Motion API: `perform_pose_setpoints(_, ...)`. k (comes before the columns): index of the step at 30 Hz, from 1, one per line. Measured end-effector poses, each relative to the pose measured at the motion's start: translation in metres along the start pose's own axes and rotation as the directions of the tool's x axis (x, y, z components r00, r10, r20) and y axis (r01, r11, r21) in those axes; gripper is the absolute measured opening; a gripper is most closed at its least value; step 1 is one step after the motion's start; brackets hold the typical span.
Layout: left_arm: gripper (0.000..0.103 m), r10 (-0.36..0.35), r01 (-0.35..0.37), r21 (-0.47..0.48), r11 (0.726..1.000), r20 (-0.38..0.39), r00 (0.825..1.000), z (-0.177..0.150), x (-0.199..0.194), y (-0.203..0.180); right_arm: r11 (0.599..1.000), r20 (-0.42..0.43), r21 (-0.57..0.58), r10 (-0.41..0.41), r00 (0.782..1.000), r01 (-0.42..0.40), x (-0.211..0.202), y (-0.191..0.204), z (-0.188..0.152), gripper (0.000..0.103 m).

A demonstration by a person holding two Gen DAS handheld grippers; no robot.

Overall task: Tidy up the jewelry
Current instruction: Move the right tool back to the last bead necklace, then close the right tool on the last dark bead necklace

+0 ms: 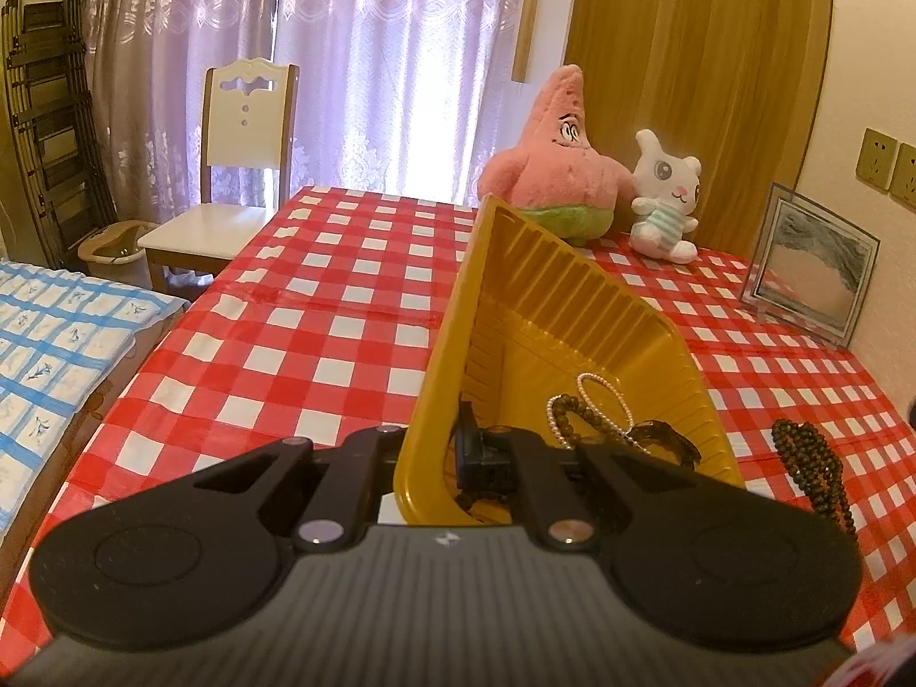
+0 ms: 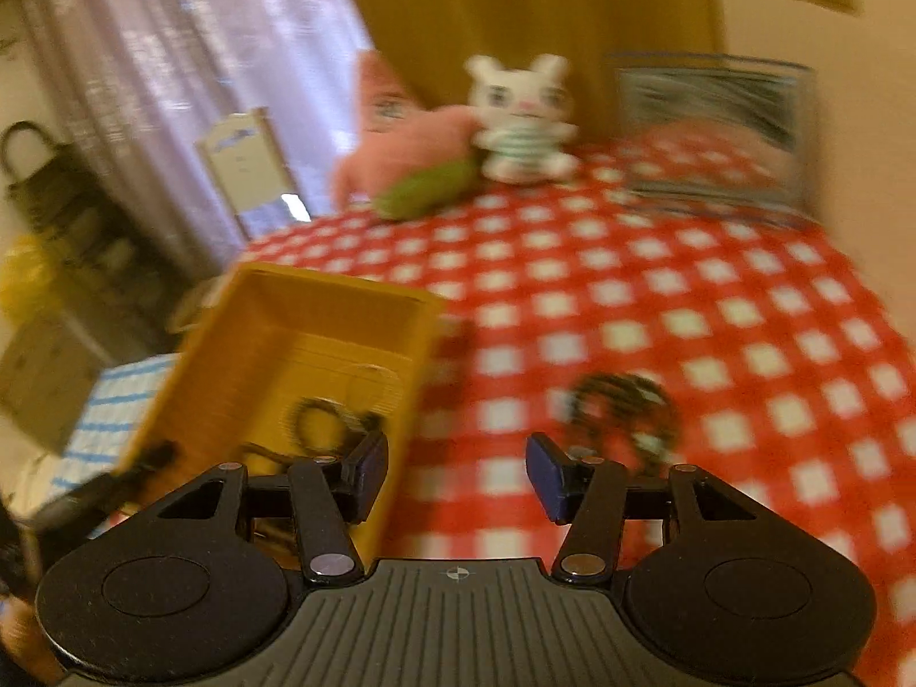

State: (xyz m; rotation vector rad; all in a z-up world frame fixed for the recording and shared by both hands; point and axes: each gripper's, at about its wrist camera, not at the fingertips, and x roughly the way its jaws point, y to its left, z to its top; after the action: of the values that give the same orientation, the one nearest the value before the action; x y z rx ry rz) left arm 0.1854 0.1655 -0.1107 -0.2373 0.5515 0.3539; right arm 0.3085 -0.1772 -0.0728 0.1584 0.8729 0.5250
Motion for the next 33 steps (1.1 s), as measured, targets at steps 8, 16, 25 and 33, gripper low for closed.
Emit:
perform_pose_setpoints(8, 0.006, 0.016, -0.016, 0.009, 1.0, -0.001, 1.0, 0.001, 0.0, -0.001, 0.989, -0.024, 0.067, -0.132, 0.991, 0.133, -0.015, -0.056, -0.016, 0.056)
perform_pose_setpoints(16, 0.007, 0.022, -0.022, 0.011, 1.0, 0.0, 1.0, 0.0, 0.0, -0.003, 0.989, -0.054, 0.048, -0.136, 0.989, 0.138, 0.008, -0.077, -0.023, 0.058)
perform_pose_setpoints(25, 0.007, 0.026, -0.026, 0.013, 1.0, -0.002, 1.0, 0.0, 0.0, -0.001, 0.997, -0.088, 0.016, -0.075, 0.993, 0.077, 0.061, -0.082, -0.021, 0.058)
perform_pose_setpoints(33, 0.007, 0.035, -0.035, 0.01, 0.999, -0.003, 0.999, 0.001, 0.0, 0.003, 0.998, -0.07, 0.004, -0.059, 0.996, 0.06, 0.091, -0.077, -0.012, 0.07)
